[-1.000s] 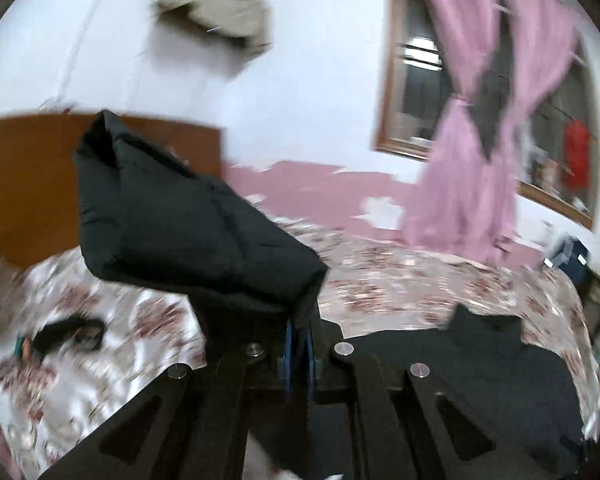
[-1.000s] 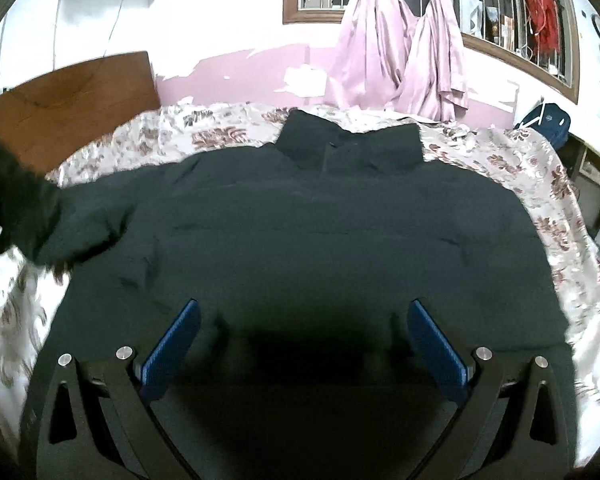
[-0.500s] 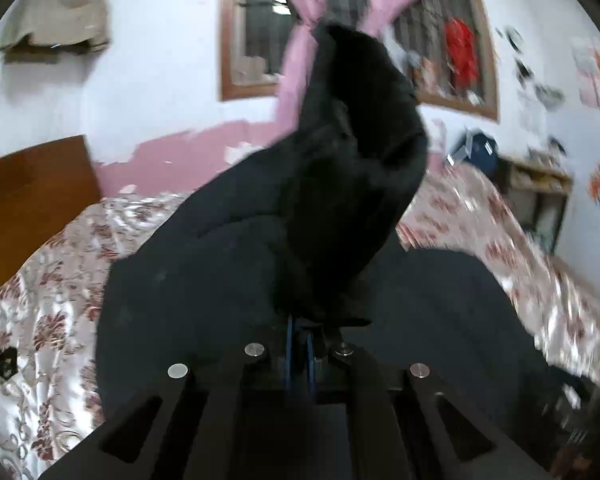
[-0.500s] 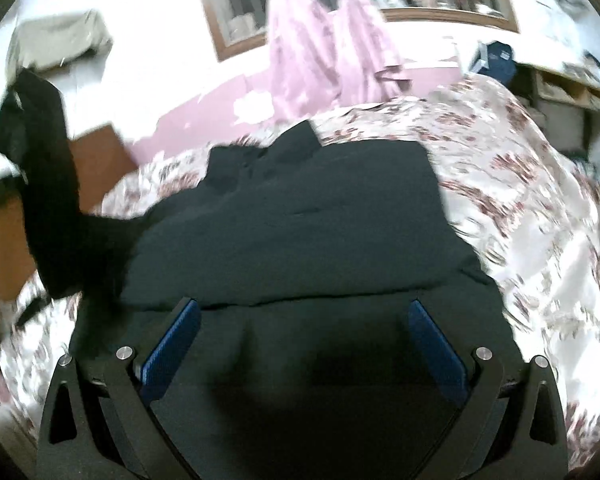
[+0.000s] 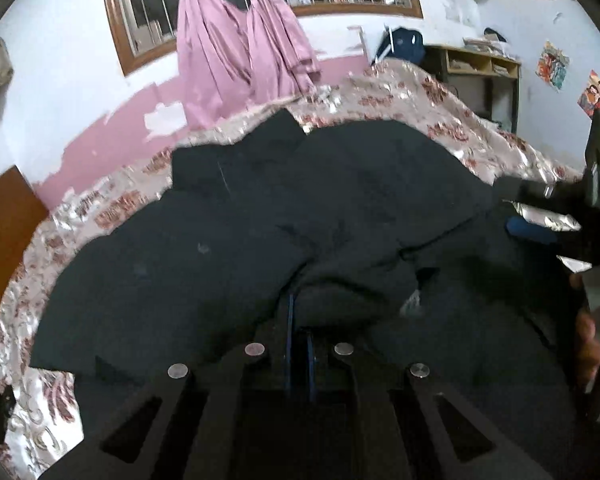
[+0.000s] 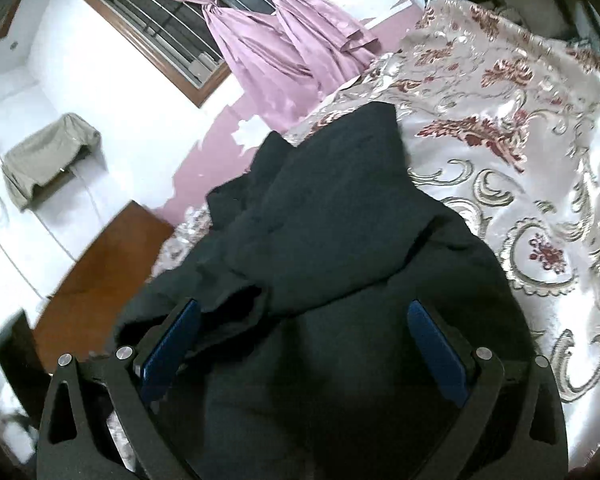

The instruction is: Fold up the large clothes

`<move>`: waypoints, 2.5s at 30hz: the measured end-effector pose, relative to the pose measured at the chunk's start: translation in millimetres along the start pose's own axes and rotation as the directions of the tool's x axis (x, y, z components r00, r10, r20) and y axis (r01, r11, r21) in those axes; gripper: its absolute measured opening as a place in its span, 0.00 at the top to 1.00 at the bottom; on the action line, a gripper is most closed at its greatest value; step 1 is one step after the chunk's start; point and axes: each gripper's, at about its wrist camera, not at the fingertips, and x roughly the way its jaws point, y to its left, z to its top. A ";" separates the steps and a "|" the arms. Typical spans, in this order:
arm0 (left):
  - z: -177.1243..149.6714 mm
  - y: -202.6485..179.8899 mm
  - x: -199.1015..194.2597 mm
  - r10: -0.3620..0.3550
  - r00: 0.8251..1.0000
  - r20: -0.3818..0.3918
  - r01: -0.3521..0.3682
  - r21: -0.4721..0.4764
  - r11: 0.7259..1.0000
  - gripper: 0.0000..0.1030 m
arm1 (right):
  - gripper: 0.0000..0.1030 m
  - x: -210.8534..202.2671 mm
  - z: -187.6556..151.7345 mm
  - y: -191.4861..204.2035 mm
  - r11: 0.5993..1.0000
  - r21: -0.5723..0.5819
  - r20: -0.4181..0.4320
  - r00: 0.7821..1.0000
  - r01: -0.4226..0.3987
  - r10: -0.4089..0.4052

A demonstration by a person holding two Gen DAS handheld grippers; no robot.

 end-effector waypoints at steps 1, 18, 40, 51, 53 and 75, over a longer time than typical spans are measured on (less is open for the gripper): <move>-1.3 -0.9 2.8 -0.003 1.000 -0.021 0.003 -0.004 1.000 0.94 | 0.01 0.8 1.6 -2.0 1.000 0.010 -0.002 1.000 -0.020 0.020; -45.4 -26.3 11.2 0.084 0.983 -0.163 -0.089 -0.022 0.996 0.84 | 0.04 6.8 -13.1 15.8 0.996 -0.038 -0.146 0.986 -0.082 0.075; -86.4 38.8 -49.9 0.030 0.989 -0.142 -0.073 -0.307 0.949 0.14 | 0.05 3.7 -39.7 58.0 0.949 -0.312 -0.189 0.977 0.033 -0.096; -129.7 120.6 -44.0 -0.007 0.988 -0.157 -0.105 -0.695 0.711 0.02 | 0.27 -1.2 -45.6 73.8 0.929 -0.369 -0.219 0.972 -0.007 -0.079; -135.1 126.9 -47.0 0.004 0.991 -0.135 -0.100 -0.713 0.694 0.00 | 0.27 -1.1 -46.1 74.0 0.930 -0.368 -0.230 0.970 -0.011 -0.080; -103.9 172.6 -43.3 0.061 0.991 -0.122 -0.127 -0.668 0.734 0.00 | 0.95 -10.7 -35.1 84.7 0.938 -0.338 -0.146 0.980 0.078 -0.134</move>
